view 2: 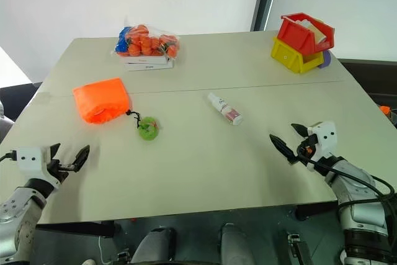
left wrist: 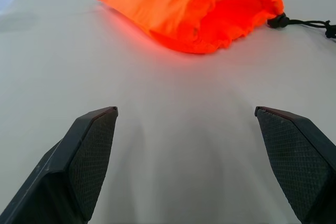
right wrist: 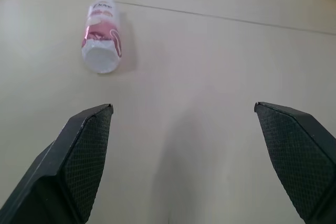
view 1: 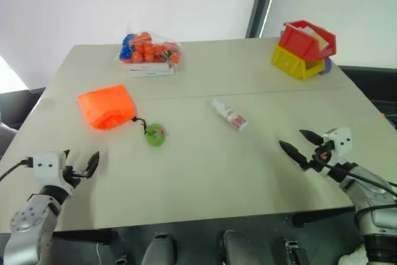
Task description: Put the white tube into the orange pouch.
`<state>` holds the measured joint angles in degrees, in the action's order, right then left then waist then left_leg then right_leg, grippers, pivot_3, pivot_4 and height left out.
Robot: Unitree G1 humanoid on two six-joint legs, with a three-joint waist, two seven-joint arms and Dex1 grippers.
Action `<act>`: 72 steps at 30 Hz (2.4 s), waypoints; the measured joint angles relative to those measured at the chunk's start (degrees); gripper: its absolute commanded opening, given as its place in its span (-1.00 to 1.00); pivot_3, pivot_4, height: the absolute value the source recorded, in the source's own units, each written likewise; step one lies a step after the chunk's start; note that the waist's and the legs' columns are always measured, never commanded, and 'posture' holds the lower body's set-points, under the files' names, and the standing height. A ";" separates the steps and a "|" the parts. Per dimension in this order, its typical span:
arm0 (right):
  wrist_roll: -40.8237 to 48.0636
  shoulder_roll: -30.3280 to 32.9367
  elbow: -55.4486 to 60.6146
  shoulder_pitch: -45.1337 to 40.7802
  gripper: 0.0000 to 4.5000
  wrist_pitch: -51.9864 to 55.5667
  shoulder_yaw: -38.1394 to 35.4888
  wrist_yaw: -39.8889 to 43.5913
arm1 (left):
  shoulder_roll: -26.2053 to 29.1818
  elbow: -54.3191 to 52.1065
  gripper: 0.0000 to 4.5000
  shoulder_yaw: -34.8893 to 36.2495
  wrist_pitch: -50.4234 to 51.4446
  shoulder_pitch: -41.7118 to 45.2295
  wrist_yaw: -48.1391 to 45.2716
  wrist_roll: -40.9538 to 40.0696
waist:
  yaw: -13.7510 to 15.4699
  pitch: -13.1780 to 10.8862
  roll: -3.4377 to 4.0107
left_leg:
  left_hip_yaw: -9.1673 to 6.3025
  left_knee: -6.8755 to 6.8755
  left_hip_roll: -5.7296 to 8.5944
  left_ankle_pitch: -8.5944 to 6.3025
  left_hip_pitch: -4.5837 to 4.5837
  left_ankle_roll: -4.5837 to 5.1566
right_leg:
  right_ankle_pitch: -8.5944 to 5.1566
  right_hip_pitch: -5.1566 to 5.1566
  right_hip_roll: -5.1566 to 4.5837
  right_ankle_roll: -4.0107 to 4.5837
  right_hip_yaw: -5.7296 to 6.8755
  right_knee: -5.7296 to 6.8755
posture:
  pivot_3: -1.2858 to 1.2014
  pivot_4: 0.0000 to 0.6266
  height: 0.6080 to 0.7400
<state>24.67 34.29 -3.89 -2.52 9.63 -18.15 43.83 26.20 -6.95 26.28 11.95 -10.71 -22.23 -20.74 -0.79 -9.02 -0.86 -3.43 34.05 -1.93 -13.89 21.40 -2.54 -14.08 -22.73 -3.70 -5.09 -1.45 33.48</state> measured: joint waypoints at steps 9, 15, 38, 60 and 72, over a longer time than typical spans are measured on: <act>-1.32 -2.00 -0.38 -0.18 1.00 -0.63 1.00 -1.07 | -0.79 -0.06 0.99 -1.12 -0.26 1.90 0.29 0.25 | 0.07 0.01 0.00 | -0.01 -0.03 0.00 0.01 0.00 0.01 | 0.13 0.10 0.04 0.21 0.01 0.09 | 0.03 -0.52 1.00; -1.50 -3.53 0.15 -0.49 1.00 -1.24 1.94 -2.30 | -1.78 -2.38 0.99 -5.13 -1.79 5.08 0.95 2.79 | 0.09 0.02 -0.01 | -0.01 -0.01 0.01 0.01 0.00 0.00 | 0.15 0.12 0.06 0.22 0.00 0.12 | 0.03 -0.52 1.00; -0.36 -15.10 20.97 -5.90 1.00 10.26 25.24 -4.30 | 9.63 23.23 0.99 -25.16 -8.37 30.66 9.62 35.82 | 0.06 0.07 -0.11 | -0.10 -0.04 0.00 0.05 -0.05 -0.03 | 0.12 -0.05 0.14 0.10 0.02 0.67 | 0.03 -0.52 1.00; -5.85 -14.72 17.07 -9.09 1.00 8.35 21.67 -11.45 | 9.81 21.63 -0.99 -18.84 -4.47 28.83 1.56 23.74 | -0.06 0.10 -0.16 | -0.09 -0.03 -0.01 0.08 -0.10 -0.07 | 0.12 -0.05 0.13 0.10 0.03 0.78 | 0.03 -0.52 1.00; -10.49 -13.47 -1.21 -17.72 1.00 7.23 17.00 -15.22 | 10.76 5.84 -0.99 -16.42 8.54 22.71 -7.38 14.35 | -0.26 0.10 -0.16 | -0.10 -0.02 -0.01 0.09 -0.11 -0.05 | 0.12 -0.03 0.15 0.12 0.01 0.80 | 0.03 -0.52 1.00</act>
<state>14.18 20.82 -5.11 -20.25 16.86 -1.15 28.61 36.97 -1.11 9.86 20.49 11.99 -29.60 -6.39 -1.05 -8.92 -1.02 -3.53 34.03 -1.95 -13.80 21.29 -2.58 -13.96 -22.76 -3.54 -4.97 -1.43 34.28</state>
